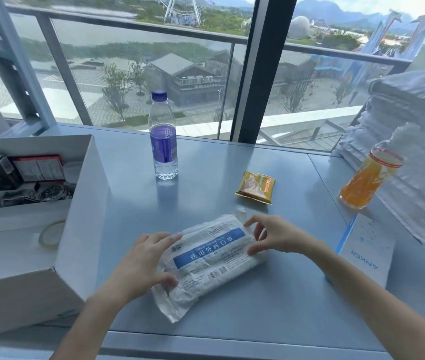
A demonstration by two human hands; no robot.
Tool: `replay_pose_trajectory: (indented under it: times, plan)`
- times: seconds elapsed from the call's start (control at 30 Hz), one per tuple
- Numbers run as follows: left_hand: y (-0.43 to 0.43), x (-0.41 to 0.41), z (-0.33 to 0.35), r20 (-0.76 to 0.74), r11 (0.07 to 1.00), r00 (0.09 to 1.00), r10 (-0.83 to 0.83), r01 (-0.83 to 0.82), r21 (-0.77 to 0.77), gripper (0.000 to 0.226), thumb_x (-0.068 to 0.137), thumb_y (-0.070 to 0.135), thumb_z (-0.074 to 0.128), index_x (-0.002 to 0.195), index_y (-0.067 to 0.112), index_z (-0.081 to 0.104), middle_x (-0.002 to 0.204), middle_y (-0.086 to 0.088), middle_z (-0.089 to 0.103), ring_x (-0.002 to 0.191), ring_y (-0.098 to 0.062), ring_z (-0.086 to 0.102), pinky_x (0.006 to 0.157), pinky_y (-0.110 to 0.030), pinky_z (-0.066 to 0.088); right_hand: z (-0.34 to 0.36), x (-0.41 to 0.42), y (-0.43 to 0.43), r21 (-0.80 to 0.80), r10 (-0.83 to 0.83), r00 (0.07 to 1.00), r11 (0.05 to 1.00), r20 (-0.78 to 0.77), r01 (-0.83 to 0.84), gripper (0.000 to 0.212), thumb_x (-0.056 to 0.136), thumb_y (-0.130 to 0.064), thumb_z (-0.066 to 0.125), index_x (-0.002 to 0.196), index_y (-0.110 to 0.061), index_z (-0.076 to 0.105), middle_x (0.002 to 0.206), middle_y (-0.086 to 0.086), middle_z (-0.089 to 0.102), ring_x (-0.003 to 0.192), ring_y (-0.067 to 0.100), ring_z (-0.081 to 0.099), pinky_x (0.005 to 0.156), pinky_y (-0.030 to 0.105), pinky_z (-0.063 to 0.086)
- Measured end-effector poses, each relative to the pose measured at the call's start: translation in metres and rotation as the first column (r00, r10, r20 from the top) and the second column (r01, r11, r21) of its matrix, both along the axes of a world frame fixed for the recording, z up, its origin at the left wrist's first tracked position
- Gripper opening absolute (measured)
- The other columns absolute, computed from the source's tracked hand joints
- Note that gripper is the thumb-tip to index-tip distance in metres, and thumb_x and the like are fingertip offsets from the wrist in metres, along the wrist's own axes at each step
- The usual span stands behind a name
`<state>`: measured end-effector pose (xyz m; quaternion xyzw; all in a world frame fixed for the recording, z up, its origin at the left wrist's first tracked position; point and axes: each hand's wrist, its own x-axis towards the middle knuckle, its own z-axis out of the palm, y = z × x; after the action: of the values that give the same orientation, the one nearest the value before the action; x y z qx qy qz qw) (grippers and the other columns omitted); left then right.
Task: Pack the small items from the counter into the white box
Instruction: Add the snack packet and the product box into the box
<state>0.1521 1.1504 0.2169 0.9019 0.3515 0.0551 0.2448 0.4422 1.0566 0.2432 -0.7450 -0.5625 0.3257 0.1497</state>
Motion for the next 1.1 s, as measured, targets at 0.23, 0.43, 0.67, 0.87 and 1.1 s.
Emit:
replay_pose_trajectory:
  times: [0.23, 0.43, 0.67, 0.87, 1.1]
  plan:
    - [0.005, 0.021, 0.010, -0.048, 0.984, 0.985, -0.167, 0.163, -0.072, 0.069, 0.072, 0.021, 0.075, 0.133, 0.038, 0.046, 0.149, 0.013, 0.027, 0.136, -0.008, 0.019, 0.106, -0.016, 0.013, 0.004, 0.032, 0.028, 0.279, -0.160, 0.865, 0.960, 0.475, 0.025, 0.027, 0.084, -0.030, 0.065, 0.110, -0.021, 0.062, 0.107, 0.001, 0.057, 0.101, 0.019, 0.054, 0.076, 0.031, 0.044]
    - [0.000, 0.022, 0.014, -0.106, 0.989, 0.983, -0.148, 0.147, -0.024, 0.062, 0.080, 0.024, 0.070, 0.136, 0.034, 0.044, 0.152, 0.011, 0.024, 0.142, -0.009, 0.011, 0.110, -0.019, 0.011, -0.029, 0.047, 0.055, 0.419, -0.309, 0.715, 0.908, 0.627, 0.025, 0.028, 0.084, -0.016, 0.057, 0.110, -0.024, 0.063, 0.107, 0.000, 0.060, 0.105, 0.024, 0.052, 0.069, 0.031, 0.044]
    - [-0.012, 0.007, 0.060, 0.117, 0.968, 0.993, 0.015, -0.044, 0.247, 0.050, 0.091, 0.031, 0.057, 0.138, 0.030, 0.041, 0.150, 0.012, 0.027, 0.140, -0.005, 0.018, 0.110, -0.022, 0.020, 0.018, 0.038, 0.047, 0.794, -0.100, 0.924, 0.552, 0.368, -0.257, 0.004, 0.075, -0.011, 0.075, 0.079, -0.013, 0.074, 0.079, 0.001, 0.068, 0.063, 0.019, 0.066, 0.053, 0.028, 0.051]
    - [-0.008, -0.013, 0.126, 0.483, 0.914, 0.871, 0.095, -0.268, 0.305, 0.057, 0.086, 0.047, 0.048, 0.136, 0.020, 0.046, 0.140, 0.007, 0.046, 0.126, -0.007, 0.043, 0.103, -0.016, 0.028, 0.106, -0.027, 0.044, 0.860, 0.363, 0.859, 0.229, 0.360, -0.457, 0.022, 0.085, -0.021, 0.062, 0.078, -0.004, 0.074, 0.083, 0.007, 0.069, 0.085, 0.013, 0.064, 0.077, 0.023, 0.052]
    - [0.017, -0.061, 0.147, 0.538, 0.930, 0.765, 0.353, -0.225, -0.291, 0.086, 0.062, 0.052, 0.064, 0.138, 0.019, 0.041, 0.109, 0.005, 0.068, 0.098, -0.007, 0.064, 0.087, -0.026, 0.051, 0.141, -0.102, 0.061, 0.816, 0.538, 0.691, 0.009, 0.483, -0.578, 0.016, 0.084, -0.013, 0.063, 0.079, -0.002, 0.074, 0.086, 0.007, 0.068, 0.090, 0.017, 0.065, 0.076, 0.029, 0.054]
